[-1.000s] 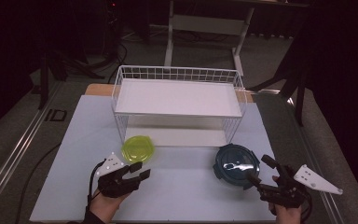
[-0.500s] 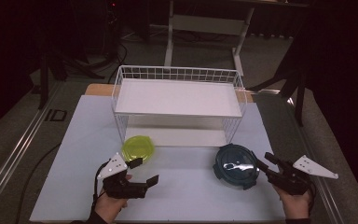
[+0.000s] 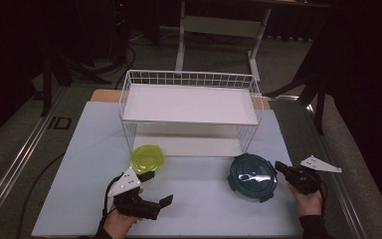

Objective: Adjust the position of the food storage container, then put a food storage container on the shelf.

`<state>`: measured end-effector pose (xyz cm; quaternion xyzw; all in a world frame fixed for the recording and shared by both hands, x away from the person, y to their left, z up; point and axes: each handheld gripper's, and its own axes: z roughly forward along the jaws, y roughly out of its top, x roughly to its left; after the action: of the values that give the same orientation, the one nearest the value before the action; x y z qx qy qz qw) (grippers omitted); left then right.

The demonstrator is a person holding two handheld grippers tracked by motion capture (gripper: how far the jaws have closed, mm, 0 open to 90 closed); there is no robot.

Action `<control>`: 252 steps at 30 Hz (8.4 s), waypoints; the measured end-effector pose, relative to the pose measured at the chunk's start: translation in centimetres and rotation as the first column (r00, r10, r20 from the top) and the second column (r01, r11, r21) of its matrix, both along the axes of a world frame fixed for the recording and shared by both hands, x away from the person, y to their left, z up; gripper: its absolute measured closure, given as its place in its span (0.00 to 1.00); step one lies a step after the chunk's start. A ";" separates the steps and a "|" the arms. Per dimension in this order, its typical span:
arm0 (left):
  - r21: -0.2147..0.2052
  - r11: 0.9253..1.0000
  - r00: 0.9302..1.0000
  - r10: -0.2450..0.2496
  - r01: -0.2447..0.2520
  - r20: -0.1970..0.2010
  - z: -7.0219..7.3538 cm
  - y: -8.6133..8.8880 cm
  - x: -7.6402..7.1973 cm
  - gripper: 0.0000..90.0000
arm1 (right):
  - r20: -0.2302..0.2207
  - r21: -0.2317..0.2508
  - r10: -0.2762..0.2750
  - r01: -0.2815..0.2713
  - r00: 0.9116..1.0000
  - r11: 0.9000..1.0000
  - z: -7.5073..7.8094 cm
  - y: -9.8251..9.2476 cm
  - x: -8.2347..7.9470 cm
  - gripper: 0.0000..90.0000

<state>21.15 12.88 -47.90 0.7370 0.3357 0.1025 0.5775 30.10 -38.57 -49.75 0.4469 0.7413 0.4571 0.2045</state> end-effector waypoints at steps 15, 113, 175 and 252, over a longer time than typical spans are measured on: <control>0.015 1.000 1.000 -0.009 0.009 0.007 -0.2 -0.3 -0.1 0.01 | -0.037 0.023 0.024 -0.023 0.999 0.999 -0.4 -0.4 -0.1 1.00; 0.056 0.993 0.994 -0.108 0.108 0.006 -0.3 -2.7 0.1 0.01 | -0.099 0.068 0.350 -0.344 0.932 0.936 -0.9 9.0 -2.1 1.00; -0.052 0.999 0.706 -0.048 0.015 -0.707 -3.0 -6.1 9.4 0.51 | -0.003 0.082 0.261 -0.260 0.965 0.962 3.7 10.5 -5.1 0.15; -0.072 0.995 0.755 -0.099 0.069 -0.649 -1.6 -6.4 6.6 0.63 | -0.465 0.448 0.325 -0.098 0.824 0.889 -0.2 8.9 -3.3 0.62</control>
<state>27.70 6.45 -49.47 0.7282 0.4843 -0.1931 0.4447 26.79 -29.71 -49.98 0.5002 0.7034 0.4800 -0.1573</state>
